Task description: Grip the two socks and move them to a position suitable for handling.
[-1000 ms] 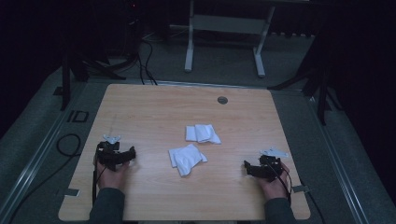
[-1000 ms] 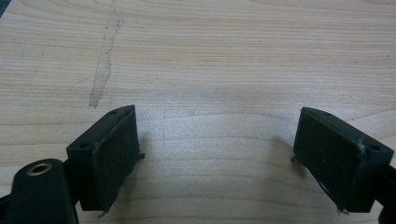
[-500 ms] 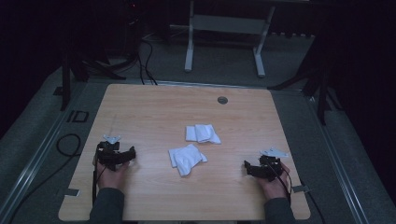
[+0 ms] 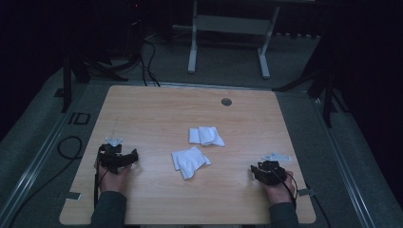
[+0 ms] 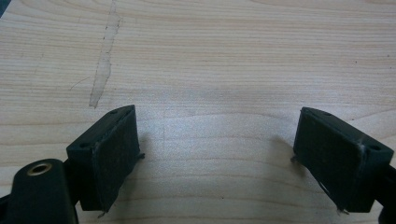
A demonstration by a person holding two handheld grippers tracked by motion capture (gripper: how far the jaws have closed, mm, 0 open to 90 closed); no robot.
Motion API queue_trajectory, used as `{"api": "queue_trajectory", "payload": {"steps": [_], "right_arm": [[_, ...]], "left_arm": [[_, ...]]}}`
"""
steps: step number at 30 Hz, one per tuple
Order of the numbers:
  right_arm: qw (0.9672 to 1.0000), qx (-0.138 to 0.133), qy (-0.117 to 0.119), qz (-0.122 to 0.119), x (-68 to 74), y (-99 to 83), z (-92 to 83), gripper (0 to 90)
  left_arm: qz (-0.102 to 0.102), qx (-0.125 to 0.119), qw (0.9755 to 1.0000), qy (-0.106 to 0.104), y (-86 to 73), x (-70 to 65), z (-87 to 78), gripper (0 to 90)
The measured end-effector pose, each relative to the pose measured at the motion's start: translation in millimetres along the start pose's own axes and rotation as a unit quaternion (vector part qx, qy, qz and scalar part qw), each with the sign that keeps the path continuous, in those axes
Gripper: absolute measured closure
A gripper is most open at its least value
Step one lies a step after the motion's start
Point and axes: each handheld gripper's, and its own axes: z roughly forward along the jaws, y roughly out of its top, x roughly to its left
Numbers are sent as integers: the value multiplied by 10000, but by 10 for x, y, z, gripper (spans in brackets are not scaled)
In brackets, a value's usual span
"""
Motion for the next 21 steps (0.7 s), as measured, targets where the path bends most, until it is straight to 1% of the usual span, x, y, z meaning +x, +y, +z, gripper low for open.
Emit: {"api": "queue_trajectory", "payload": {"steps": [2, 4, 6, 7, 10, 14, 15, 16, 18, 19, 20, 21], "right_arm": [[9999, -45, 40, -155, 61, 28, -33, 671], [9995, -90, 72, -290, 121, 67, -70, 723], [9995, -90, 72, -290, 121, 67, -70, 723], [9983, -131, 184, -539, 213, 129, -113, 816], [9964, -107, 275, -796, 311, 183, -128, 866], [9937, -94, 351, -1063, 428, 259, -107, 889], [9937, -94, 351, -1063, 428, 259, -107, 889], [9925, -92, 396, -1155, 489, 300, -81, 892], [9906, -75, 452, -1288, 558, 346, -52, 893], [9906, -75, 452, -1288, 558, 346, -52, 893], [9885, -66, 506, -1422, 639, 394, -26, 893], [9885, -66, 506, -1422, 639, 394, -26, 893]], "left_arm": [[-3, 1, 10000, -1, 0, 0, 0, 142], [0, 1, 10000, 0, 0, 0, 0, 142], [-3, 1, 10000, 0, 0, -1, 0, 142], [-3, 0, 10000, -1, 0, -1, 0, 142], [1, 1, 10000, -3, 0, 0, -1, 143], [1, -3, 10000, -3, -1, -1, 0, 144], [1, -3, 10000, -3, -1, -1, 0, 144], [-3, -6, 10000, -3, -1, -2, 0, 144], [-4, -8, 10000, -3, -1, -2, 0, 144], [-4, -8, 10000, -3, -1, -2, 0, 144], [-4, -4, 10000, -1, -1, -2, -1, 144], [-4, -4, 10000, -1, -1, -2, -1, 145]]}}
